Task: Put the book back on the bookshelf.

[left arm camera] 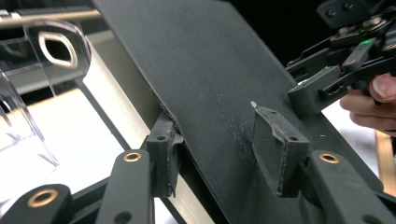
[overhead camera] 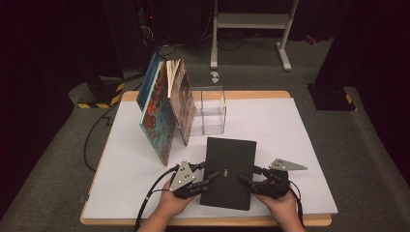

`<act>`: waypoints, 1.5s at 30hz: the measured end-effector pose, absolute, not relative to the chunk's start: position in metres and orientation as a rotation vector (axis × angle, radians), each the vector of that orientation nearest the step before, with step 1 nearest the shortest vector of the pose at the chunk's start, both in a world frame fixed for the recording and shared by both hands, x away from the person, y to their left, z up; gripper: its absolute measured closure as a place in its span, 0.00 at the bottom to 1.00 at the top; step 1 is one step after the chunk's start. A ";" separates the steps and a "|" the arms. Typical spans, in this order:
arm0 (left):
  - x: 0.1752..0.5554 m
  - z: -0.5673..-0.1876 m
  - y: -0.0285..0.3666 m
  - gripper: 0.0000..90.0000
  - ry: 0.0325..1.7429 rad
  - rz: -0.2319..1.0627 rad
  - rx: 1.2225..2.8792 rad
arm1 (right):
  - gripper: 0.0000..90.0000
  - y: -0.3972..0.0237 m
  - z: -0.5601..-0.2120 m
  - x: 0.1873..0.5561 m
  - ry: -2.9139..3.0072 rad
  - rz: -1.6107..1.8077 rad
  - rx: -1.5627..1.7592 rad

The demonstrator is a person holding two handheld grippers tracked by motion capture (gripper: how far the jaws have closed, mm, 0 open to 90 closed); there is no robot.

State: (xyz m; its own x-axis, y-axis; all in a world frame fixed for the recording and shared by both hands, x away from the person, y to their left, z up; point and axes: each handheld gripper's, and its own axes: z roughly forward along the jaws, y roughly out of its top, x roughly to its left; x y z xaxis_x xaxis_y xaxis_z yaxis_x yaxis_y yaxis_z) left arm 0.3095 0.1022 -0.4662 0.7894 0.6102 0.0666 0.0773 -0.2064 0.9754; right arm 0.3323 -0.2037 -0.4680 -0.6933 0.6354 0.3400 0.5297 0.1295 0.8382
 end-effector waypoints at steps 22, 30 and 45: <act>0.313 -0.458 0.091 0.59 0.561 0.637 1.712 | 0.46 -0.210 -0.444 0.310 2.051 1.569 0.979; 0.303 -0.462 0.090 0.59 0.560 0.649 1.726 | 0.46 -0.217 -0.450 0.302 2.057 1.556 0.945; 0.301 -0.469 0.102 0.40 0.662 0.563 1.682 | 0.49 -0.222 -0.455 0.293 2.046 1.625 0.867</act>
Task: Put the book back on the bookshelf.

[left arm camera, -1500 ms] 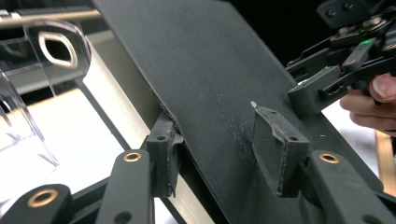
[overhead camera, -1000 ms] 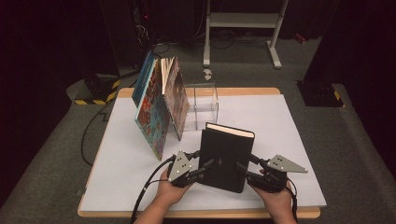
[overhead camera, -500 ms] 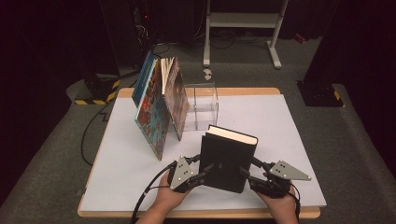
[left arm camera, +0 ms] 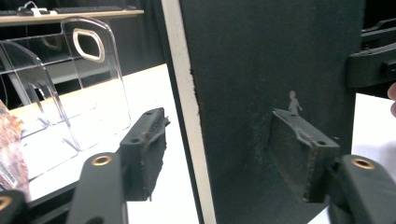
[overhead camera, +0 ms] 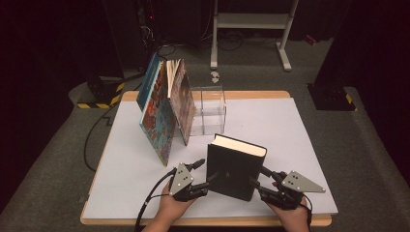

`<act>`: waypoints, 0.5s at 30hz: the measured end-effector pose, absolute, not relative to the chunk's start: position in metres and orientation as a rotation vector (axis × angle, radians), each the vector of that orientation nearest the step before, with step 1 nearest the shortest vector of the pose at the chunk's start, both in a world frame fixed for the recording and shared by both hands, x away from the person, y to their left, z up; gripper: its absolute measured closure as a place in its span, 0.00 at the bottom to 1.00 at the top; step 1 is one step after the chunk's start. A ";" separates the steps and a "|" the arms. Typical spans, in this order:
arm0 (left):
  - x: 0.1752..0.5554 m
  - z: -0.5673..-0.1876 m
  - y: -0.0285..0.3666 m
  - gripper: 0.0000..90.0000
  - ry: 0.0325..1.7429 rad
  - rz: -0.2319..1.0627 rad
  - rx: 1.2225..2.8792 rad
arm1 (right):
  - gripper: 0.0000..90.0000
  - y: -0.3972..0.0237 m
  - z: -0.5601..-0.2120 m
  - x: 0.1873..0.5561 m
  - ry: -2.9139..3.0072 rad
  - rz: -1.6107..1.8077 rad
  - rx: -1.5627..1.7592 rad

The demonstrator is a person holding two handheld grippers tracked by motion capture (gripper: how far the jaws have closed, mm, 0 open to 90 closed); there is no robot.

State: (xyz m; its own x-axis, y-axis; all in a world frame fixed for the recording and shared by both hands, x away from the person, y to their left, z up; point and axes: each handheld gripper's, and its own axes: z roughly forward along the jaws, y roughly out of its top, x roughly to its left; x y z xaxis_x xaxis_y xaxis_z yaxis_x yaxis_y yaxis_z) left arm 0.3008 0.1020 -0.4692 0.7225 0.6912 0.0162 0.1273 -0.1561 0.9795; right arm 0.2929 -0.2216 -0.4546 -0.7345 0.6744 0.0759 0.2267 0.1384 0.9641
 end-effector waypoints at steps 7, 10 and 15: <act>0.301 -0.473 0.100 0.37 0.665 0.537 1.684 | 0.46 -0.220 -0.455 0.290 2.055 1.674 0.811; 0.298 -0.475 0.099 0.36 0.662 0.522 1.682 | 0.44 -0.216 -0.453 0.290 2.056 1.683 0.799; 0.296 -0.478 0.100 0.35 0.674 0.506 1.700 | 0.37 -0.207 -0.446 0.293 2.082 1.707 0.794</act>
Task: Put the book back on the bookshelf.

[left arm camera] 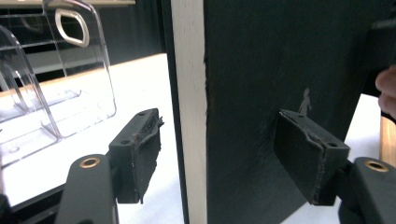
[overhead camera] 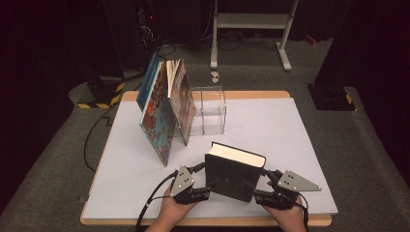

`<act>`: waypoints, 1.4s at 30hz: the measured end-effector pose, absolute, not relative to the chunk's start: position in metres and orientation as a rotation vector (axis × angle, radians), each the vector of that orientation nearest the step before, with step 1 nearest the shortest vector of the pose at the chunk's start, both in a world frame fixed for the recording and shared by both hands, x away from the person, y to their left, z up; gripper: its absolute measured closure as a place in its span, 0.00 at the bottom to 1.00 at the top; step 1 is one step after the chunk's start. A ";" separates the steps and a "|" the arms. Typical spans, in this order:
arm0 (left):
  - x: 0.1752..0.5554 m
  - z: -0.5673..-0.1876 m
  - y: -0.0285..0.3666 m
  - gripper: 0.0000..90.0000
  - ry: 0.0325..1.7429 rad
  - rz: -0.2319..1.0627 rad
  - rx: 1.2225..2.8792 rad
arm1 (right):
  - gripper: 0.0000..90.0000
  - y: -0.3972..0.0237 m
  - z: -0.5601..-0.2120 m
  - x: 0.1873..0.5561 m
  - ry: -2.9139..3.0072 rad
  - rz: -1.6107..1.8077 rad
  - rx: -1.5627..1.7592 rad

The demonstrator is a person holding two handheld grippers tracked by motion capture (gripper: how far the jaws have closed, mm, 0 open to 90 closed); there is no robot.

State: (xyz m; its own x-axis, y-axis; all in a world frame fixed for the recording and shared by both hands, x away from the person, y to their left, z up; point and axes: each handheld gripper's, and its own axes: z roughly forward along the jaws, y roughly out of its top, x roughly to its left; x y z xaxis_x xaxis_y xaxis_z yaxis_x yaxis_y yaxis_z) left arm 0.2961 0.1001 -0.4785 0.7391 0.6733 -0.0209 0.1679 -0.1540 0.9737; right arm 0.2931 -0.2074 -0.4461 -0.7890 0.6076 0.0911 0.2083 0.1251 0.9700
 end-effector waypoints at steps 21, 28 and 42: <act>0.299 -0.489 0.168 0.36 0.852 0.517 1.733 | 0.45 -0.192 -0.417 0.308 2.229 1.672 0.722; 0.306 -0.493 0.191 0.35 0.936 0.558 1.719 | 0.58 -0.194 -0.415 0.309 2.274 1.704 0.705; 0.306 -0.492 0.255 0.34 1.093 0.683 1.655 | 0.60 -0.161 -0.396 0.304 2.223 1.553 0.740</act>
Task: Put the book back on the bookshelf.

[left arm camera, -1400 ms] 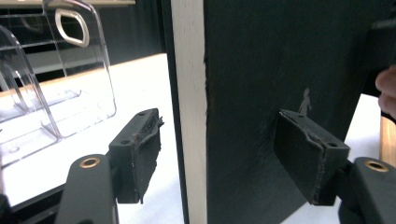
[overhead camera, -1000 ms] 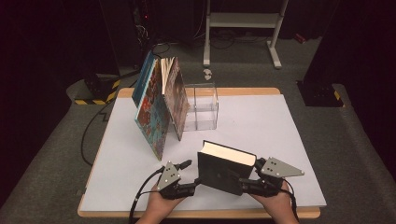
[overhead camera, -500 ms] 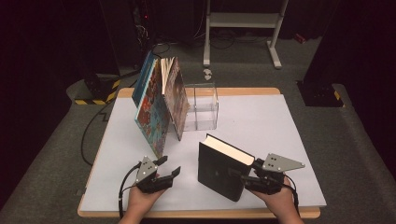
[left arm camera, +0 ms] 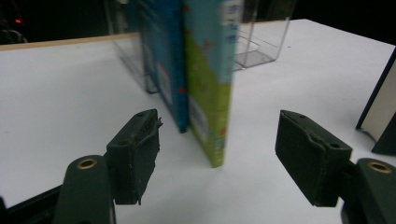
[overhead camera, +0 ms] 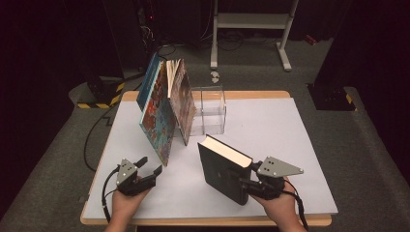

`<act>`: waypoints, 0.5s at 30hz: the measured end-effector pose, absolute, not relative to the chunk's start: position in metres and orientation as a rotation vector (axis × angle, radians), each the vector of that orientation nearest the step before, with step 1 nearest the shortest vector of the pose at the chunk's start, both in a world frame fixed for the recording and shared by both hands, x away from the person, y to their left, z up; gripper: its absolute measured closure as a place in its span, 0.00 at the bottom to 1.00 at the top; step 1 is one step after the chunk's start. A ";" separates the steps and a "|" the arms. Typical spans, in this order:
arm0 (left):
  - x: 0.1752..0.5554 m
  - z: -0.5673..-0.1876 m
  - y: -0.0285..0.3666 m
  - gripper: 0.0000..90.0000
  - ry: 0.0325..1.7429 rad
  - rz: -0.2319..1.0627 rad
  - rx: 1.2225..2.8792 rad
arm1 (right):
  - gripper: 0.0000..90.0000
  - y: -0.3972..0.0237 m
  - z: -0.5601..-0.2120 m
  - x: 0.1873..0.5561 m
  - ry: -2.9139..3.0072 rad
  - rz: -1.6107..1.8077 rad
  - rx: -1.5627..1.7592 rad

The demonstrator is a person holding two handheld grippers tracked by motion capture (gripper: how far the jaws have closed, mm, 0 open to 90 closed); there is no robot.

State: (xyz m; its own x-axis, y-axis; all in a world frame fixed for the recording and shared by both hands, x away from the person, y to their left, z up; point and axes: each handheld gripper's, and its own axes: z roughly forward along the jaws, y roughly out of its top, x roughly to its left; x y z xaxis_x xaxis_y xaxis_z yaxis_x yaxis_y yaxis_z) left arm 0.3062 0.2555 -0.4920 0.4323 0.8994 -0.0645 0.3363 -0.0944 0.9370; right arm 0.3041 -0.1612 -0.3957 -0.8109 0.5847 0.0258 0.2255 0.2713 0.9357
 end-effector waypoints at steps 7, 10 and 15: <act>0.306 -0.500 0.271 0.34 1.166 0.738 1.667 | 0.60 -0.149 -0.388 0.328 2.106 1.500 0.868; 0.307 -0.502 0.273 0.34 1.186 0.764 1.711 | 0.60 -0.143 -0.384 0.339 2.067 1.486 0.902; 0.308 -0.506 0.272 0.32 1.204 0.772 1.761 | 0.60 -0.126 -0.377 0.357 1.981 1.431 0.946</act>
State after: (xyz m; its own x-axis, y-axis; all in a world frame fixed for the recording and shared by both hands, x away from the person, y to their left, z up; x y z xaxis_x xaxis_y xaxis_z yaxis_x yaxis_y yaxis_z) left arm 0.3079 0.2722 -0.5055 0.3469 0.9375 0.0272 0.4161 -0.1798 0.8914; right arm 0.3572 -0.1264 -0.3772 -0.6241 0.7813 -0.0082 0.2376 0.1997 0.9506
